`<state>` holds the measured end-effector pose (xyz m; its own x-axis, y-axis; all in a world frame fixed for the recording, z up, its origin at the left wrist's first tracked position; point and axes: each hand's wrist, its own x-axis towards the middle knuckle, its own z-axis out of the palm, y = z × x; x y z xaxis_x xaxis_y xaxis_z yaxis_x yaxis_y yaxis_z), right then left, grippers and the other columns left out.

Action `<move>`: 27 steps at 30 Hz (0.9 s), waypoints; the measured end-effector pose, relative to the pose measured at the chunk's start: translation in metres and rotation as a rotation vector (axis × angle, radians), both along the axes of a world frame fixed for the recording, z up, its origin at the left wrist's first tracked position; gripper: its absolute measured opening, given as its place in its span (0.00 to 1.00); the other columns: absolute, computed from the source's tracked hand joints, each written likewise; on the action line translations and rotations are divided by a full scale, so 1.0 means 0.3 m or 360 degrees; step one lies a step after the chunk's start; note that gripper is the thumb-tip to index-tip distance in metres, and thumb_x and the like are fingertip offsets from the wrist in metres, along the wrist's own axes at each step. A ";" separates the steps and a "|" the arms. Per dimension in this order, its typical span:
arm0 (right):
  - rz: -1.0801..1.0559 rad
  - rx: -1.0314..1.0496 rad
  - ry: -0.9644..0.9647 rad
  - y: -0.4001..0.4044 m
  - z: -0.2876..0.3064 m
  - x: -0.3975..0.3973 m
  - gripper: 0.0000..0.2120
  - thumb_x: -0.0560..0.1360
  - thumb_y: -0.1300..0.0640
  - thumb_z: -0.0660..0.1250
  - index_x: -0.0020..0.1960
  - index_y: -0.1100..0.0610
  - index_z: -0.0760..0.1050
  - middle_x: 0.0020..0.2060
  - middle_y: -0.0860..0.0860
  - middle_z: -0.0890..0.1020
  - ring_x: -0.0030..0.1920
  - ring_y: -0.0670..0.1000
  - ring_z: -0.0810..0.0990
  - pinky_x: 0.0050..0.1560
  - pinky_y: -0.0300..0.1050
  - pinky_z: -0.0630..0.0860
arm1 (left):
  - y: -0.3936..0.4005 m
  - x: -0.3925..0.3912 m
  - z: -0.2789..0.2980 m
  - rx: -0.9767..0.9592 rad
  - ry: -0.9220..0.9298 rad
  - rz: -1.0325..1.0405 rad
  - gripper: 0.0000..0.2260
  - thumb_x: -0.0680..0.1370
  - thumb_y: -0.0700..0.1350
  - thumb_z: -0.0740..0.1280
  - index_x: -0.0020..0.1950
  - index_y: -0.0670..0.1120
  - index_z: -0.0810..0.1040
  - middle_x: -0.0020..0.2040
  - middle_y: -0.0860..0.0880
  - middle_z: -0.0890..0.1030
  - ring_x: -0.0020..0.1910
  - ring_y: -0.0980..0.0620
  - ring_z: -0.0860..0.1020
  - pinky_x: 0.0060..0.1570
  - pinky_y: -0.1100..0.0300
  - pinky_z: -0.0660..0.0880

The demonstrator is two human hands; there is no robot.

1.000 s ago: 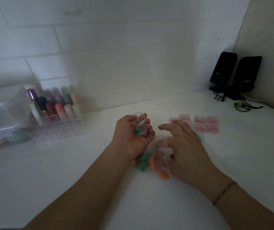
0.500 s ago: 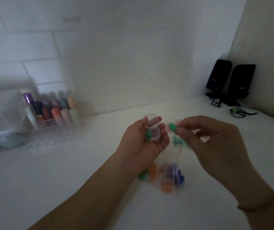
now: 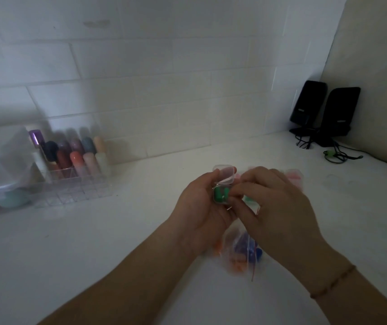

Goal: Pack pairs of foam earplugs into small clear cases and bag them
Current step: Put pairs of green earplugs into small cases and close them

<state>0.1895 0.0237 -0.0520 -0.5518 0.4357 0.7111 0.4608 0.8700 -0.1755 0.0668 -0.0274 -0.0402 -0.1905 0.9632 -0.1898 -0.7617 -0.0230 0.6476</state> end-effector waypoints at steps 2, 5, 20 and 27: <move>0.0002 -0.0054 0.0088 0.001 0.012 0.011 0.10 0.73 0.48 0.64 0.46 0.50 0.82 0.43 0.45 0.79 0.44 0.47 0.76 0.42 0.42 0.74 | -0.004 0.002 0.005 0.0020 -0.0021 -0.0021 0.14 0.67 0.41 0.67 0.51 0.38 0.77 0.43 0.40 0.80 0.43 0.47 0.76 0.50 0.57 0.70; 0.0014 -0.0181 0.0194 0.015 0.037 0.037 0.17 0.72 0.44 0.64 0.56 0.51 0.79 0.49 0.45 0.79 0.49 0.46 0.75 0.49 0.37 0.71 | -0.006 -0.008 0.006 0.0003 -0.0162 0.0028 0.14 0.74 0.47 0.65 0.53 0.38 0.76 0.42 0.39 0.76 0.40 0.47 0.75 0.48 0.55 0.71; 0.0008 -0.0744 0.0262 0.034 0.036 0.042 0.22 0.72 0.35 0.56 0.54 0.44 0.80 0.55 0.39 0.75 0.59 0.44 0.71 0.59 0.48 0.72 | -0.027 0.013 0.010 0.0509 0.0343 -0.0066 0.38 0.77 0.25 0.57 0.73 0.66 0.60 0.76 0.49 0.63 0.65 0.40 0.75 0.61 0.43 0.74; 0.0172 -0.1202 0.0363 0.038 0.063 0.062 0.08 0.68 0.40 0.72 0.44 0.42 0.81 0.57 0.37 0.75 0.59 0.47 0.74 0.54 0.44 0.71 | -0.025 0.005 -0.024 0.0766 0.1031 -0.0139 0.33 0.77 0.33 0.62 0.71 0.66 0.60 0.76 0.57 0.60 0.72 0.49 0.68 0.65 0.51 0.72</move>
